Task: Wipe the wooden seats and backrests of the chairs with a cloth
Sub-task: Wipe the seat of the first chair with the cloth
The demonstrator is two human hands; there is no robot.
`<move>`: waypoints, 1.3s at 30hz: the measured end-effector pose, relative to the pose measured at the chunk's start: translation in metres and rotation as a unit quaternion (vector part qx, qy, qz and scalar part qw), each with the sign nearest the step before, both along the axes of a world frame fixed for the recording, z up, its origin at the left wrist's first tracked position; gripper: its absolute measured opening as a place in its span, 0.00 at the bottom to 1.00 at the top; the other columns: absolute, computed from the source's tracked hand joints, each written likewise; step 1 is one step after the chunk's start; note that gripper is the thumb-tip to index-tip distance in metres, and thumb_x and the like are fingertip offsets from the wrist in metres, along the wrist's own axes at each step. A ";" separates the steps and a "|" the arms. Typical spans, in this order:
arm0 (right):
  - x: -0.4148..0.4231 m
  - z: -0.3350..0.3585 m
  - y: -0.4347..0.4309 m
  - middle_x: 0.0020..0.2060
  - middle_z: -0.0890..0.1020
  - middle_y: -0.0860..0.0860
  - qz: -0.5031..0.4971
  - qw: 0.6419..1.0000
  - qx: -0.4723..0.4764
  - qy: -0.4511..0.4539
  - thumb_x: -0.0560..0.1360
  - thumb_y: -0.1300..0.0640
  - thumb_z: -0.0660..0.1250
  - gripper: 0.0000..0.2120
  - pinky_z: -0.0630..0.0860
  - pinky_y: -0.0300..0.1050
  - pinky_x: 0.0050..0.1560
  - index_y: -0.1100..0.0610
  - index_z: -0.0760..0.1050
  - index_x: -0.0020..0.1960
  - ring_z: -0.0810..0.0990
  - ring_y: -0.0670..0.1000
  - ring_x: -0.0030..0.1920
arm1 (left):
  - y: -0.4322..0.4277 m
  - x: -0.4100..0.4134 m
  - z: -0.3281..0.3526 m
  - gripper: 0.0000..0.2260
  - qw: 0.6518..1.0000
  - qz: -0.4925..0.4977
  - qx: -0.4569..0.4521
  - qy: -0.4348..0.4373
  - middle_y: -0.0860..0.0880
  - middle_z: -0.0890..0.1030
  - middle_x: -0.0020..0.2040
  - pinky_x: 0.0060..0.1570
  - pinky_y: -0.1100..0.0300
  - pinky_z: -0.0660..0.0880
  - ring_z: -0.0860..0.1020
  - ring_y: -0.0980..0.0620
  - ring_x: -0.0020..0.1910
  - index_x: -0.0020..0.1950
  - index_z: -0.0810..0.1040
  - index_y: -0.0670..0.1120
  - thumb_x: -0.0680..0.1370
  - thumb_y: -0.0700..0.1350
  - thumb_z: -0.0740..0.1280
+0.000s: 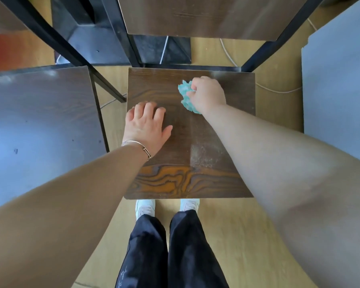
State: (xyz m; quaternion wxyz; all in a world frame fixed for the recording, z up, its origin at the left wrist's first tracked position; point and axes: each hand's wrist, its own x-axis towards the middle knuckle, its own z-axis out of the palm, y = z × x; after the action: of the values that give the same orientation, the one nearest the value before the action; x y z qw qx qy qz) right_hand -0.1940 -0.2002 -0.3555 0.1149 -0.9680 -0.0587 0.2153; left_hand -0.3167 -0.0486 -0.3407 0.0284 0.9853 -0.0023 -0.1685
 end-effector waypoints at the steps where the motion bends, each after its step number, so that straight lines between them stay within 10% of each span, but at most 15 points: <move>1: -0.015 0.001 -0.003 0.50 0.77 0.51 0.007 1.000 0.006 0.000 0.79 0.52 0.64 0.08 0.80 0.48 0.51 0.55 0.76 0.55 0.78 0.52 0.49 | 0.000 -0.010 0.001 0.23 1.000 -0.001 -0.001 0.009 0.46 0.67 0.68 0.66 0.45 0.63 0.64 0.42 0.67 0.70 0.65 0.50 0.79 0.60 0.56; 22: -0.283 -0.010 -0.061 0.35 0.68 0.46 0.035 0.993 0.112 0.019 0.72 0.59 0.70 0.12 0.63 0.42 0.33 0.54 0.68 0.36 0.71 0.52 0.39 | -0.013 -0.157 0.017 0.24 0.996 -0.063 -0.006 0.067 0.46 0.67 0.69 0.67 0.45 0.63 0.63 0.41 0.68 0.70 0.66 0.49 0.79 0.60 0.56; 39: -0.037 0.008 -0.047 0.49 0.77 0.48 -0.150 0.979 0.137 -0.023 0.78 0.49 0.67 0.08 0.71 0.35 0.41 0.54 0.77 0.50 0.77 0.47 0.46 | -0.022 -0.028 0.019 0.24 1.000 -0.026 -0.006 -0.007 0.46 0.68 0.68 0.65 0.46 0.63 0.64 0.41 0.66 0.70 0.67 0.49 0.78 0.61 0.57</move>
State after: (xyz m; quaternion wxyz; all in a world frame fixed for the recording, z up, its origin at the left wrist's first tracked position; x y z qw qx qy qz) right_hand -0.2315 -0.2473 -0.3477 0.2762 -0.9456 0.0553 0.1630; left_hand -0.3450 -0.0706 -0.3214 0.0300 0.9858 -0.0291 -0.1626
